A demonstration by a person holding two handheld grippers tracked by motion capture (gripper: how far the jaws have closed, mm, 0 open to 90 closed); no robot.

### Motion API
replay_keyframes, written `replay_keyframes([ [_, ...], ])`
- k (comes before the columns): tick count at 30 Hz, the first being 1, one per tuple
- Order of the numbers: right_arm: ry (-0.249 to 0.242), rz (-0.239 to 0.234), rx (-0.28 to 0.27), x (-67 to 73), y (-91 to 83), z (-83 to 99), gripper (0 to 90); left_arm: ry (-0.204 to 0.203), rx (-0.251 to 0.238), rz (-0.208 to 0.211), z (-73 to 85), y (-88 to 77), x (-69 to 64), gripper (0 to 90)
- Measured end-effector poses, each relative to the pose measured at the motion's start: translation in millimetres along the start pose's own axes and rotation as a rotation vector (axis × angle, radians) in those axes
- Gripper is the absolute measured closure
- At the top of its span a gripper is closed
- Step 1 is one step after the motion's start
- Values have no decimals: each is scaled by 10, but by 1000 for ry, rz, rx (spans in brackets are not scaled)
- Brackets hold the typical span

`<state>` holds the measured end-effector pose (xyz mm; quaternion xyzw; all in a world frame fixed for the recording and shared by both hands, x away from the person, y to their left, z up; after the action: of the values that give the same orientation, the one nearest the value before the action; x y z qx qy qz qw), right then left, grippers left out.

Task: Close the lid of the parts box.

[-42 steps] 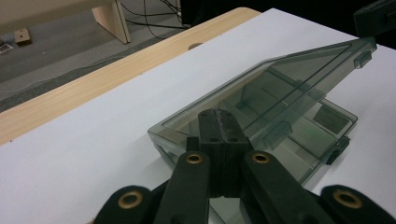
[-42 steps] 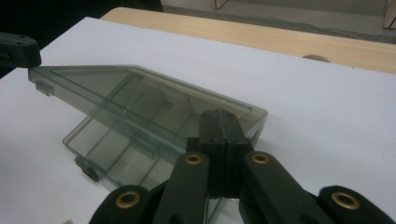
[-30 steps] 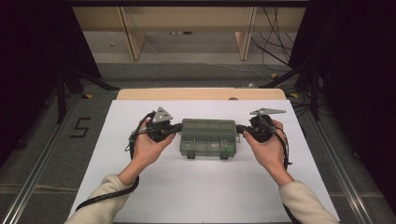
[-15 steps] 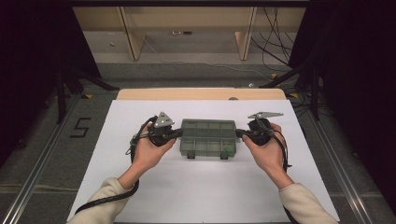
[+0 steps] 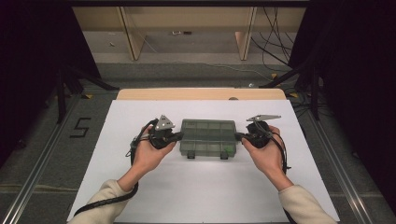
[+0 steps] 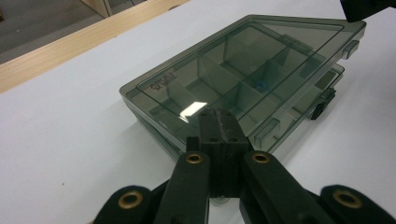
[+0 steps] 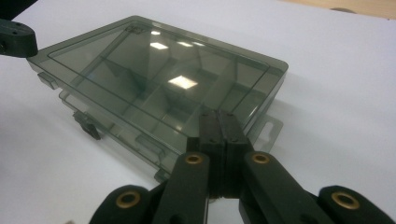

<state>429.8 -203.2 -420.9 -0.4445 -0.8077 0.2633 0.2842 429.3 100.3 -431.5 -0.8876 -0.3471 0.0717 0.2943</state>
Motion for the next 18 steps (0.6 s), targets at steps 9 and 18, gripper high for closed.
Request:
replay_keyframes([
  [9,-11,8,22,-3,24,39,900,-9,12,13,36,23,-37,899],
  [18,-7,11,37,7,36,57,900,2,26,15,47,39,-55,899],
])
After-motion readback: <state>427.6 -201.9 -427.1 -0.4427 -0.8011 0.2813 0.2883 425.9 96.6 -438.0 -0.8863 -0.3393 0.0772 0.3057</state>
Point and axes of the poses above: each handheld gripper's, and its own axes: y roughly forward along the jaws, z roughly out of its underside, x roughly to its left, the point moved 2 cm from there along y, roughly forward along the jaws, and after that the axes turned 6 degrees about y, right-handed, at the moved point
